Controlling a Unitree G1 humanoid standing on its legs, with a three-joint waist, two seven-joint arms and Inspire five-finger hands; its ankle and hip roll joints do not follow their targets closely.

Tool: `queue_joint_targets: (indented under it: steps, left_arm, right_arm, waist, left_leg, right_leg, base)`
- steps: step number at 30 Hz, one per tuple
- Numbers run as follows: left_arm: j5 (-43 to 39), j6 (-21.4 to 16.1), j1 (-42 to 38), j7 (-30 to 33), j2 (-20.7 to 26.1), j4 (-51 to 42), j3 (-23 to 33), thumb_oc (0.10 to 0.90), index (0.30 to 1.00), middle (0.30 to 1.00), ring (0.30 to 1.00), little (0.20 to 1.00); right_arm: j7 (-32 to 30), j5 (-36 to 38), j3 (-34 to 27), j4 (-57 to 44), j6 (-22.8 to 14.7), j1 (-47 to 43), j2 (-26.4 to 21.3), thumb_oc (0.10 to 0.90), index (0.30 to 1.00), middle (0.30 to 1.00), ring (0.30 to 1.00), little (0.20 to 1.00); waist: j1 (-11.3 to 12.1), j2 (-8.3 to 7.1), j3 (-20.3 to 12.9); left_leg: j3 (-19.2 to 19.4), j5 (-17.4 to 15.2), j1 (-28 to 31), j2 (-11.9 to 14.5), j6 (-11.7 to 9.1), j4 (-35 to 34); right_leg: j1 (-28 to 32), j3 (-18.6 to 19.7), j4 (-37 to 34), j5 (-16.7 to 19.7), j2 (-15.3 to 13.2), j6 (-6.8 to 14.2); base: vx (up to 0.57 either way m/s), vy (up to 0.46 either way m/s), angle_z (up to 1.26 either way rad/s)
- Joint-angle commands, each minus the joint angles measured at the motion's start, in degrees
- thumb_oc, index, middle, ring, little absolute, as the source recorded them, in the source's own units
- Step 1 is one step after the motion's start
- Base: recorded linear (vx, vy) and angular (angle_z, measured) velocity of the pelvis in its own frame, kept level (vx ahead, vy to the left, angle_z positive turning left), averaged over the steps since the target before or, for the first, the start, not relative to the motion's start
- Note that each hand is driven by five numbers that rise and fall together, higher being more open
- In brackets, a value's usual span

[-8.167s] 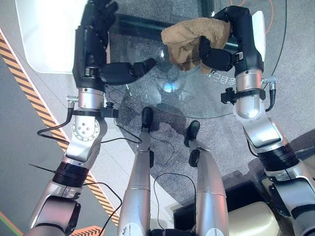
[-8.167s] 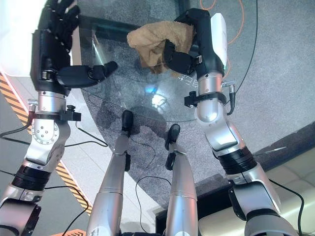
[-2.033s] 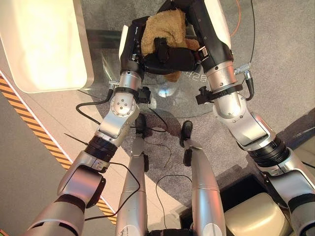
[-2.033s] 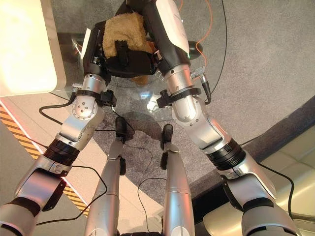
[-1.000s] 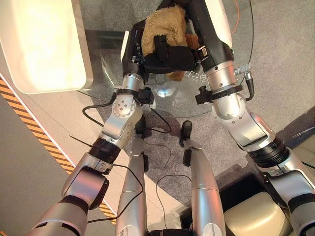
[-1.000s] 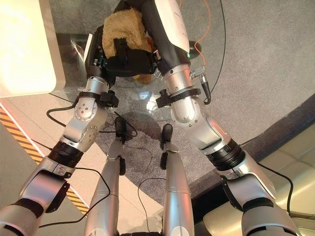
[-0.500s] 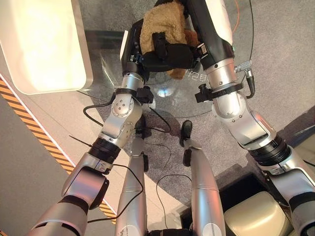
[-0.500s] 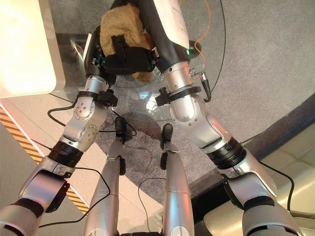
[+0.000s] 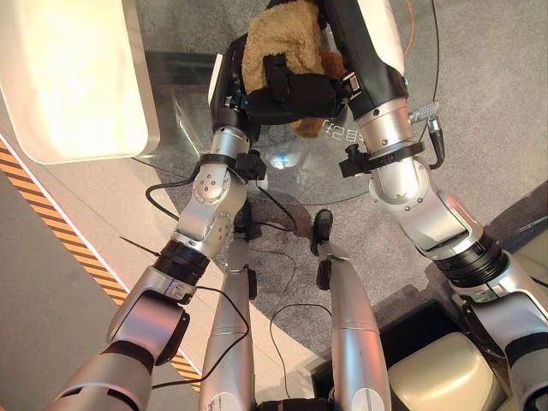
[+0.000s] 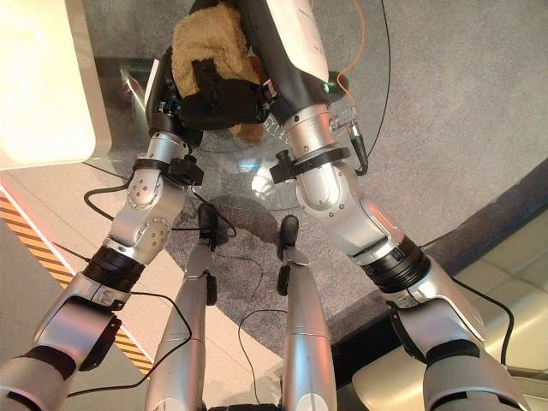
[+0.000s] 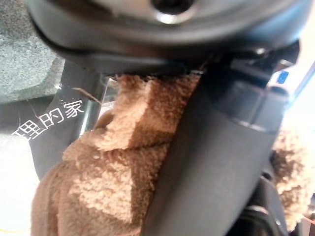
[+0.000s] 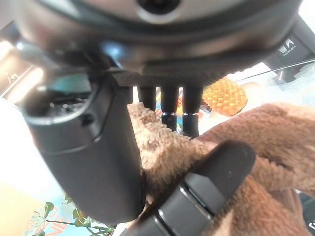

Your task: Wipe the table with a cloth and put it in the basket.

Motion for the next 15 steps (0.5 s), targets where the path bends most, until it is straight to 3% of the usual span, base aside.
queue_joint_targets:
  steps: [1, 15]
  left_arm:
    - [-0.7, -5.6, 0.8, -6.4, -4.3, -6.5, -2.3, 0.100, 0.300, 0.300, 0.300, 0.200]
    - [-2.5, -6.1, 0.8, -7.2, -4.2, -5.3, -1.9, 0.100, 0.300, 0.300, 0.300, 0.200]
  right_arm:
    - [-9.4, -0.3, -8.7, -10.4, -4.5, -18.2, 0.2, 0.800, 0.900, 0.900, 0.900, 0.900]
    - [-10.4, 1.5, -8.9, -9.5, -4.8, -18.9, 0.1, 0.800, 0.900, 0.900, 0.900, 0.900]
  waist:
    - [0.7, -1.24, -1.4]
    - [0.7, -1.58, -1.4]
  left_leg:
    - [5.1, -7.8, 2.5, -3.8, 4.2, 6.4]
    - [5.0, -8.1, 2.6, -3.7, 4.2, 6.8]
  right_leg:
    - [6.2, -1.3, -12.1, 7.1, 5.6, 0.5]
    - [6.5, -1.4, -12.1, 7.0, 5.7, 0.3]
  base:
    - [0.00, 0.000, 0.00]
    - [0.00, 0.000, 0.00]
